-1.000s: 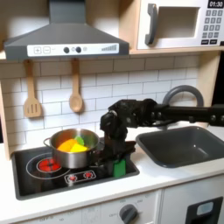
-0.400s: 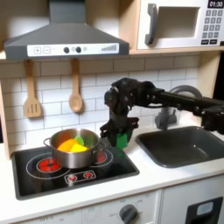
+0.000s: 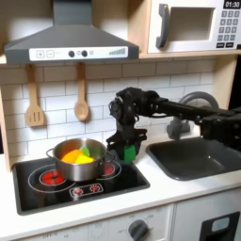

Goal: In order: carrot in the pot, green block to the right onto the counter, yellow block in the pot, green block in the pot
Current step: 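Put the green block in the pot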

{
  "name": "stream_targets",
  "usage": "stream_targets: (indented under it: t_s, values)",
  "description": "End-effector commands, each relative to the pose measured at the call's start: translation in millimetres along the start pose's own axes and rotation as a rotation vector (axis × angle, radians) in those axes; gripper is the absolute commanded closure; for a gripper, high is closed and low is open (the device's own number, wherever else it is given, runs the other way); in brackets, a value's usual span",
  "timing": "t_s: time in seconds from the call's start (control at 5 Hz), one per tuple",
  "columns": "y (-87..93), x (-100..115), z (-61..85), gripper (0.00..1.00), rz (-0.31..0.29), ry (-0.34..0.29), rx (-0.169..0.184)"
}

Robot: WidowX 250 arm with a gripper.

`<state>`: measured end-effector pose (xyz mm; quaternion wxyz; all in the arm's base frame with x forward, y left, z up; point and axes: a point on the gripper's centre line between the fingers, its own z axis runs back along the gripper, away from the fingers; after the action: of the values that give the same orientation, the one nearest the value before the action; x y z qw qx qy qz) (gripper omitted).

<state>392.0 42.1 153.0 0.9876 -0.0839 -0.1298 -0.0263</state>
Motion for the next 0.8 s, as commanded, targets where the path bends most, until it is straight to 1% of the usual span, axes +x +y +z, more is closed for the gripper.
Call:
stream_targets:
  t_s: [0.0,0.2,0.4,0.6]
  values:
    - [-18.4,15.5,-32.4,1.0,-0.041,0.053,-0.036]
    - [-16.4,16.5,-28.6,1.0,-0.033,0.031,-0.036]
    - [-14.5,15.1,-22.4,0.0,-0.031,0.025,-0.017]
    - [-20.3,15.6,-12.0,0.0,-0.041,-0.011,-0.019]
